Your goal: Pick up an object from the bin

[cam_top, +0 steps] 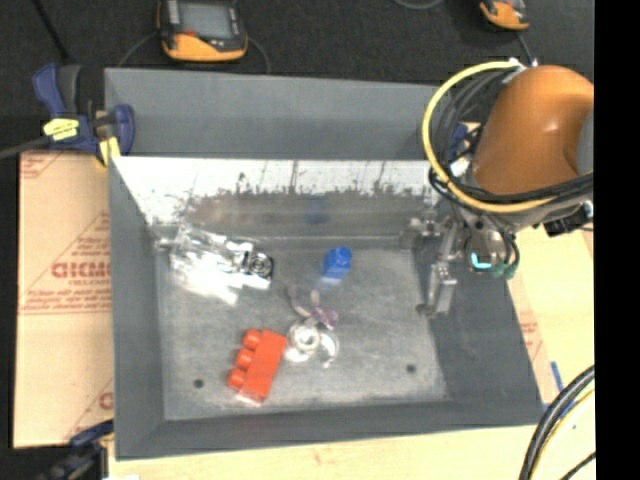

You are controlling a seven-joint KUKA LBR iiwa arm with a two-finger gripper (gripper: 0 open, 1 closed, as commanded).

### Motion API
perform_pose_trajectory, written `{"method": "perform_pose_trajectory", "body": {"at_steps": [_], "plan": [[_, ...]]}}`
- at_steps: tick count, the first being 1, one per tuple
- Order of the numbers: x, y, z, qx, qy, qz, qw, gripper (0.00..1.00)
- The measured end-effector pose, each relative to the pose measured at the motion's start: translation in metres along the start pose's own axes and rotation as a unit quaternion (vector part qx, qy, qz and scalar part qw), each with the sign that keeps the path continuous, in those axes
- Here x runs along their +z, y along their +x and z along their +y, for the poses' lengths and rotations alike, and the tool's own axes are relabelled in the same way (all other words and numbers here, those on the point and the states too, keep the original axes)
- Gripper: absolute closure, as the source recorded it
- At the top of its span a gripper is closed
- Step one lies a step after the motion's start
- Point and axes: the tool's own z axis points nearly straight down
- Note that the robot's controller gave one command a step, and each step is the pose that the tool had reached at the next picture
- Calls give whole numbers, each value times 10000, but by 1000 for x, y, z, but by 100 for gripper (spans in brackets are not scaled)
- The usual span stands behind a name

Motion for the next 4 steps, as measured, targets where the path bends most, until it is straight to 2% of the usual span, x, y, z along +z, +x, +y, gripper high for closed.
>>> {"method": "perform_pose_trajectory", "body": {"at_steps": [1, 2, 3, 4], "plan": [[165, 1, 72, 142, -8, 1, 9999, 0], [131, -17, 104, 1285, -15, -51, 9917, 0], [122, -16, 100, 2192, -12, -49, 9757, 0], [162, -18, 113, 3223, -10, -14, 9466, 0]]}}
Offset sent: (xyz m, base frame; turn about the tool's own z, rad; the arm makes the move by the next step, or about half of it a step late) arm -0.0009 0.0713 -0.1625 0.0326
